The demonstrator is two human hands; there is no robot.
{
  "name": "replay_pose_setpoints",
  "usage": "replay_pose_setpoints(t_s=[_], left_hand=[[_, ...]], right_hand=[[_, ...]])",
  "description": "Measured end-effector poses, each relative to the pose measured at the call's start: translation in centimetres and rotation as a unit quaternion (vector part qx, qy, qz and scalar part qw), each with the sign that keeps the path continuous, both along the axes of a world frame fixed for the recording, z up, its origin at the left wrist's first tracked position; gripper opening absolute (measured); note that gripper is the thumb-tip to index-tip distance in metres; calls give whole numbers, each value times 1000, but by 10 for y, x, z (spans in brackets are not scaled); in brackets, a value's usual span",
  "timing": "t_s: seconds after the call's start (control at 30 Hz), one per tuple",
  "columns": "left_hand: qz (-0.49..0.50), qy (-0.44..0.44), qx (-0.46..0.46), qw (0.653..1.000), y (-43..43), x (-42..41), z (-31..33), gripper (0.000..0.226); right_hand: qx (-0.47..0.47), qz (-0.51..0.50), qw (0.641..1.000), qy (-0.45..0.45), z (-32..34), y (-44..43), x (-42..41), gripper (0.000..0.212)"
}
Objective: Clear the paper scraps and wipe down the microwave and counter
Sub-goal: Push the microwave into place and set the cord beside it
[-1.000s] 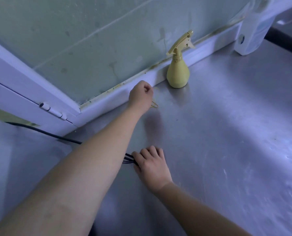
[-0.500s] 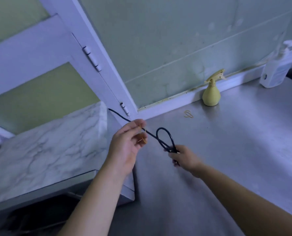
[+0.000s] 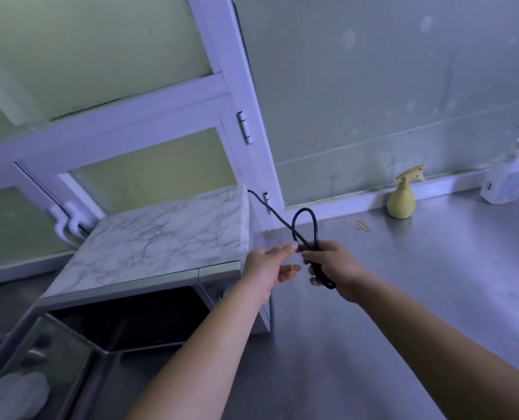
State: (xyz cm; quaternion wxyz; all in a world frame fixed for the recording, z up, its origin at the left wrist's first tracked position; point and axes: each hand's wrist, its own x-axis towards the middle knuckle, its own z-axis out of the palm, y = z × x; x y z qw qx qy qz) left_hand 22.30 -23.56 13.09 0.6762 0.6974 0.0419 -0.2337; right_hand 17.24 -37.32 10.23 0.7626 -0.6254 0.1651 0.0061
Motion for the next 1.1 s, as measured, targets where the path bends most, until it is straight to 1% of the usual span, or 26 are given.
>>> replay_pose_setpoints(t_s=[0.1,0.17,0.27,0.33,0.37,0.4,0.47,0.57,0.63,0.67,0.7,0.73,0.77,0.8,0.93,0.97,1.03,1.1], left_hand=[[-79,46,-7,996,-1,5,10,42],[-107,67,12,992,-3,8,14,39],[-87,84,43,992,-11,10,12,32],[-75,98,30,992,-19,9,7,33],[-68,103,16,992,-23,9,4,33],[-58,106,3,993,-26,9,1,32],[-35,110,-10,993,-33,10,-5,32],[-11,117,-15,993,-44,16,-11,26],[-9,118,-14,993,-51,21,-15,21],[-12,113,-9,993,-54,22,-18,21],[-17,107,-3,994,-58,23,-20,22],[-21,100,4,995,-61,24,-22,24],[-22,96,8,995,-64,24,-24,27],[-23,95,6,995,-67,24,-26,26],[-45,104,-19,993,-77,24,-33,10],[-50,107,-18,993,-77,24,-33,10],[-51,111,-10,992,-75,24,-34,10],[-52,113,-11,992,-71,26,-36,12]], right_hand=[[-101,4,995,6,-5,10,-3,14],[-205,10,979,-1,-8,16,-6,15],[-353,40,935,-20,-12,20,-8,15],[-402,42,915,-24,-16,20,-9,20],[-412,38,910,-27,-17,18,-10,22],[-411,35,910,-32,-17,16,-11,24],[-381,35,923,-46,-18,8,-12,23],[-295,10,954,-52,-17,-2,-15,21],[-229,-36,971,-53,-19,-4,-20,29],[-237,-85,966,-59,-22,-4,-24,34],[-273,-144,949,-67,-26,-4,-28,34],[-305,-200,928,-78,-29,-5,-33,29],[-319,-237,914,-86,-30,-5,-36,23],[-315,-245,913,-81,-30,-6,-37,18],[-221,-168,960,-28,-28,-4,-25,16],[-183,-156,970,-30,-26,-4,-22,14],[-65,-136,988,-41,-23,-4,-17,11],[-6,-132,990,-45,-21,-3,-16,16]])
